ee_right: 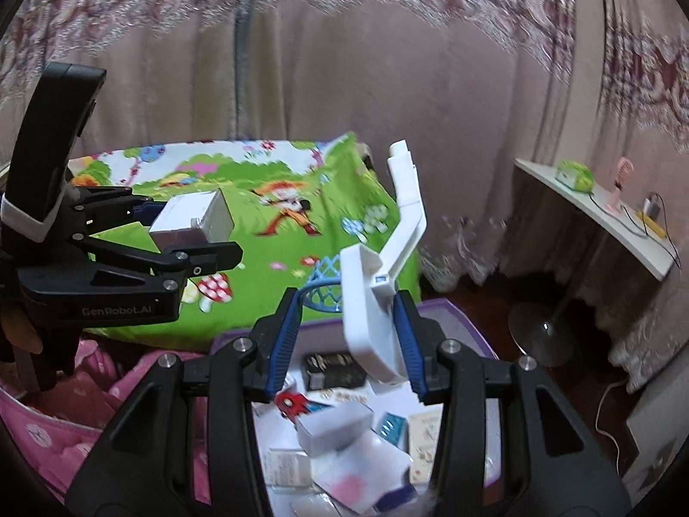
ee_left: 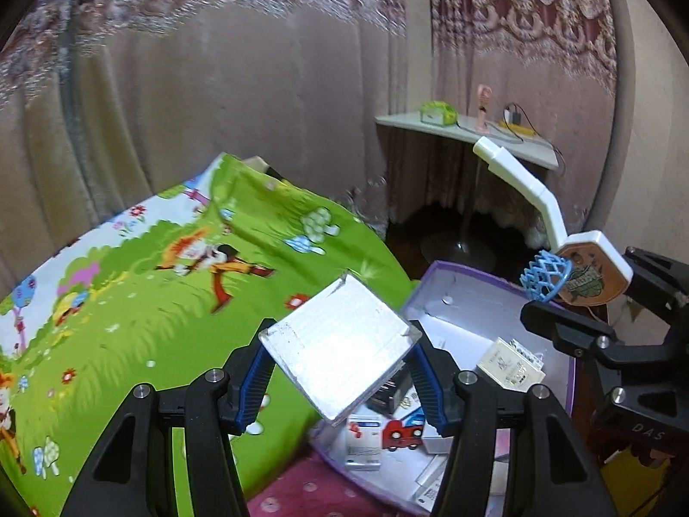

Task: Organize rigid objects
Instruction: 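Lower both items into the storage box and open both tools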

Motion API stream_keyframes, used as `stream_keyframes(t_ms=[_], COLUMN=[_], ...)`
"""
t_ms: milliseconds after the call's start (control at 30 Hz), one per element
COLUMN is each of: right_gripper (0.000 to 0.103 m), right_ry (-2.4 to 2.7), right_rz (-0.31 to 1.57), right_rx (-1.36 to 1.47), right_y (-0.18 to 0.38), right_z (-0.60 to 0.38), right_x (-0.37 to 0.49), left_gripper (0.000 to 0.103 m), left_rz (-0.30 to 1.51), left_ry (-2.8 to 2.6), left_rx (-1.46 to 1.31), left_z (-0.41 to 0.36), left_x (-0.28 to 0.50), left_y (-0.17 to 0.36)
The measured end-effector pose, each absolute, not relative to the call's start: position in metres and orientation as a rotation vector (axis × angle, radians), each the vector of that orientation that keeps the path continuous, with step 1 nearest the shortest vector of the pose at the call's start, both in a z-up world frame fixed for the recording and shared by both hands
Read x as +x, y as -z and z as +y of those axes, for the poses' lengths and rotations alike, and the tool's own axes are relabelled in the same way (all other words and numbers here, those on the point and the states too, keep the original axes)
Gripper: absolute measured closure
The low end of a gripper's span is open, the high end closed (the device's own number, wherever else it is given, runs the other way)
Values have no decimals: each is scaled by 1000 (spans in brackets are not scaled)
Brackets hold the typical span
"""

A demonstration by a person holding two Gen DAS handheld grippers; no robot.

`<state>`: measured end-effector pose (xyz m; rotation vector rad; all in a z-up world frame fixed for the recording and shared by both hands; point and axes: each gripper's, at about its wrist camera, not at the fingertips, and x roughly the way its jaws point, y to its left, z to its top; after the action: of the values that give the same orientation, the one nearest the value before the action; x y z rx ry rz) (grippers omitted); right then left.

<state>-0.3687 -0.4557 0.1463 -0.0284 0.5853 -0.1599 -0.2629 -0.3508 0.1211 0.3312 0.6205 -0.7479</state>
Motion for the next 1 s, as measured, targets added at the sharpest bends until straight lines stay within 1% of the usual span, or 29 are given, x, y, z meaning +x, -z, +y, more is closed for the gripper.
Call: stream_keyframes(t_ms=[300,600,1000], right_gripper=[55,55,55], right_ry=[230,260,254], right_rz=[656,696,743], right_rx=[18,42,70], right_y=[-125,-111,-91], right_z=[-486,-498,-504], right_x=[-382,-388,-387], left_gripper=[44,44,44], left_rz=[693,713,762], left_ry=[813,847,809], left_rx=[386,486,439], left_z=[-390,-423,-414], left_x=[-278,-284,-283], left_y=[-89,-64,-39])
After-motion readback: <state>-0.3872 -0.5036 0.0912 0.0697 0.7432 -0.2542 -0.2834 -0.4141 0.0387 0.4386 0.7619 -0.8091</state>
